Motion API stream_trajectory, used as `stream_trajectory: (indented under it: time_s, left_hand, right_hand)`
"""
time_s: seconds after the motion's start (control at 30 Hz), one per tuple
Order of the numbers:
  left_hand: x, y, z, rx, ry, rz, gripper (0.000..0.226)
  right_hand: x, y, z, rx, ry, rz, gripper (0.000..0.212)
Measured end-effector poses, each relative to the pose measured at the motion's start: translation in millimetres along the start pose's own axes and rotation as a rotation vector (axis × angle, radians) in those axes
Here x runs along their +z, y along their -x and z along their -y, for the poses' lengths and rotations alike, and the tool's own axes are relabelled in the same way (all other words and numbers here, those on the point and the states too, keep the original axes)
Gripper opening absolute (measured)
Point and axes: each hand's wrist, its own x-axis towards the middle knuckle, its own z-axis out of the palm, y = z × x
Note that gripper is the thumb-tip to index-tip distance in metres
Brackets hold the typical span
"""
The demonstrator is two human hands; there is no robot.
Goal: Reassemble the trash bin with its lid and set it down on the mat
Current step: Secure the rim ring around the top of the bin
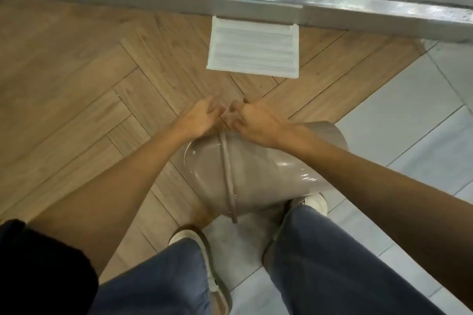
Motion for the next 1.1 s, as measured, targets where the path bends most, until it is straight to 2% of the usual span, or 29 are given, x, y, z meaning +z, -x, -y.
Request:
stream_trajectory:
  time_s: [0.13,0.23,0.5,0.63,0.8,0.9,1.03,1.1]
  left_hand:
    - [9.4,-17.3,24.9,-0.134,0.113,0.121,0.045]
    - [14.0,-32.4,39.1,-0.161,0.196,0.221,0.033]
    - [23.6,-56.2,75.5,-0.399,0.392,0.382,0.024]
    - [31.8,-56.7,100.9,-0.456,0.576,0.357,0.035]
    - [33.7,-41.3,110.7,-0.478,0.748,0.239,0.039]
    - [30.1,-40.7,113.2,-0.484,0.885,0.180,0.067]
    - [33.6,-35.4,106.6,-0.476,0.946,0.110,0.043]
    - [35.9,-30.8,99.6,-0.488,0.988,0.109,0.045]
  right_hand:
    - [13.6,-11.0,7.5,0.014,-0.078,0.016,0.032]
    - [20.0,-21.6,15.2,0.025,-0.130,0.033,0.034]
    - [40.8,-43.1,21.2,0.061,-0.230,0.148,0.020]
    - [29.7,-46.3,17.8,0.095,-0.270,0.143,0.026]
    - [5.5,-46.4,7.3,0.172,-0.346,0.090,0.017]
    - [-7.5,-43.6,1.6,0.250,-0.448,0.049,0.021]
    - [-22.3,-38.5,-7.1,0.311,-0.525,-0.009,0.016]
    - [-28.9,-34.6,-9.0,0.311,-0.579,-0.047,0.017]
